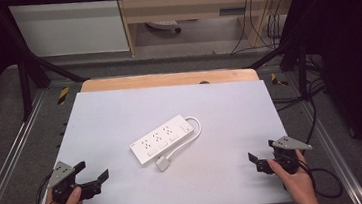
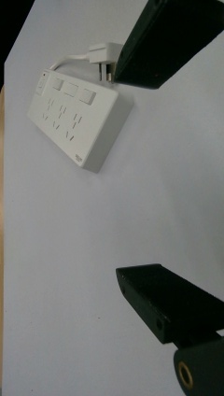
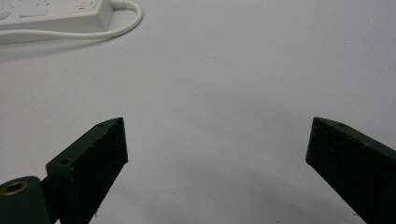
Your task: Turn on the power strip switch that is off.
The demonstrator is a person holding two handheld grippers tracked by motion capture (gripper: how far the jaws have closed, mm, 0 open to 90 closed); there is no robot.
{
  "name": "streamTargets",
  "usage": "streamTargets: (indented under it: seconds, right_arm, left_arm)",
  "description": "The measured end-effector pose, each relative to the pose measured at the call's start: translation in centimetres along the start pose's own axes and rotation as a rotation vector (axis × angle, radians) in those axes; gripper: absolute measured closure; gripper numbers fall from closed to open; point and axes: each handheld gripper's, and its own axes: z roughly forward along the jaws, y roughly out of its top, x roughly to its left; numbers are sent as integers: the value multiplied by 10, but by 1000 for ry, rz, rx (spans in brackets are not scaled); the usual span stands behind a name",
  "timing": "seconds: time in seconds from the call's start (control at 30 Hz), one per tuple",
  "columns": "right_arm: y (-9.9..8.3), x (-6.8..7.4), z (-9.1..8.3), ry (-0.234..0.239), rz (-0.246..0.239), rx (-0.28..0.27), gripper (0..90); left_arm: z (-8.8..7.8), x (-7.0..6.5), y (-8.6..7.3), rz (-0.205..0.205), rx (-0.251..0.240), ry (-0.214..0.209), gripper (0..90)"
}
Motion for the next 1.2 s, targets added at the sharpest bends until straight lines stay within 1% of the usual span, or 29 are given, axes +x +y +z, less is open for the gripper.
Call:
streamTargets:
  seconds: [0.1,0.17,0.37,0.4,0.43,0.47,0.57,0.7,0.9,1.03,1.07,1.1,1.17,1.2]
  right_arm:
    - [0,0,1,4,-5,2,56]
    - [0,1,1,9,5,4,54]
    - [1,0,0,15,6,23,47]
    - [2,-1,0,25,17,33,44]
    - [3,-1,0,24,14,37,43]
    - [4,-1,0,27,24,36,42]
    - [5,0,0,43,25,52,40]
    - [6,2,-1,47,27,61,40]
    - [6,3,-2,47,14,72,37]
    - [6,6,-5,65,9,65,28]
    - [5,6,-5,75,0,69,28]
    - [5,8,-4,81,3,77,29]
    - [6,10,-2,88,-9,82,50]
    - [6,12,-2,91,-13,76,60]
  left_arm:
    - [1,0,0,-1,6,-2,66]
    - [1,0,0,3,6,-1,66]
    - [2,-1,0,6,8,-4,64]
    - [3,-1,0,7,14,-7,64]
    - [3,-1,0,12,18,-8,64]
    - [3,-1,0,11,21,-8,64]
    - [4,-1,-1,10,22,-11,64]
    - [4,-2,-1,25,28,-18,64]
    - [8,-5,0,46,37,-24,64]
    - [6,-5,-1,39,33,-18,63]
    - [5,-5,-1,38,32,-15,61]
    - [5,-4,-1,37,29,-11,61]
    - [5,-4,0,39,30,-10,60]
    - [5,-4,-1,39,34,-9,60]
